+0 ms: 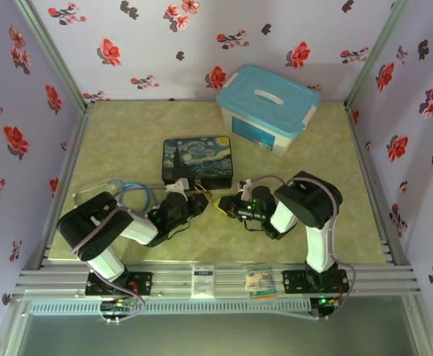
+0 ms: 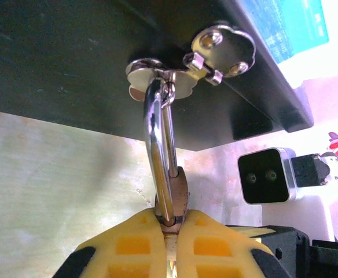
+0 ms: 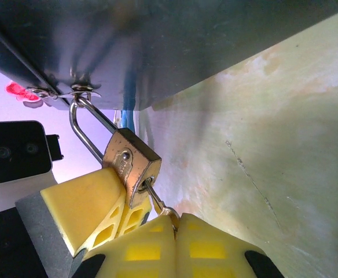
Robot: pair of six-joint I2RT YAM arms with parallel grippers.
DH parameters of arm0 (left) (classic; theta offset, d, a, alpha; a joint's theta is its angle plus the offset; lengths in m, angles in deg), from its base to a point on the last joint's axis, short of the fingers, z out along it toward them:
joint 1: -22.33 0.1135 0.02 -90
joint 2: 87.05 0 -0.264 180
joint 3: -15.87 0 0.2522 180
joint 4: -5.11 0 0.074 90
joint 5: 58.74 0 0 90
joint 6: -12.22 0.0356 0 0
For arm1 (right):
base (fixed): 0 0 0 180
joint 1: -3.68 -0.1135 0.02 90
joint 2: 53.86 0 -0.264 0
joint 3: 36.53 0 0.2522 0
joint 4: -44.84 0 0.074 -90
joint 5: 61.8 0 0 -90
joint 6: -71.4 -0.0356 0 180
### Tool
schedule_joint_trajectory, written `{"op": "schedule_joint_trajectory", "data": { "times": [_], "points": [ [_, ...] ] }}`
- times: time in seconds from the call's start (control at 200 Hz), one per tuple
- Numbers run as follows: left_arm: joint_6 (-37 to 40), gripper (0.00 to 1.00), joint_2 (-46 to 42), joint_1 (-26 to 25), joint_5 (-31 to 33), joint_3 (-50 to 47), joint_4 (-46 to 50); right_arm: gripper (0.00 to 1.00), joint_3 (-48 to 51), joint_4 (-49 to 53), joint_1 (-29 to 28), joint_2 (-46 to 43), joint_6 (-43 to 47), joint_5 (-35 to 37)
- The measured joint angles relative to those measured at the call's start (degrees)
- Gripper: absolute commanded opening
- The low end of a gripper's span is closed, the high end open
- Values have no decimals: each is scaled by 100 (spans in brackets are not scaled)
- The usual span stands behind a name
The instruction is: Unlock the padlock with the key
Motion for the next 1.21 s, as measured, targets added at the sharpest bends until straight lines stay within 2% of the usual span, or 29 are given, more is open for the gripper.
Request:
{"op": "schedule_joint_trajectory", "data": {
  "times": [0.305, 0.53, 0.665, 0.885, 1.085, 1.205],
  "points": [
    [-289, 0, 7, -20, -22, 0, -186, 0, 76, 262, -22, -376, 243, 267],
    [-608, 0, 284, -131, -48, -28, -890, 0, 105, 2079, -146, -1687, 1150, 890],
    [-695, 0, 334, -214, -39, -28, -990, 0, -52, 3042, -157, -2107, 1676, 988],
    [-743, 0, 334, -254, 11, -107, -1036, 0, -103, 3180, -138, -2107, 1694, 798],
    [-804, 0, 334, -372, 114, -146, -1078, 0, -103, 3165, 184, -2024, 1427, 284],
    [-844, 0, 334, -498, 203, -160, -1073, 0, -199, 3530, 232, -2061, 1510, 160]
  ]
}}
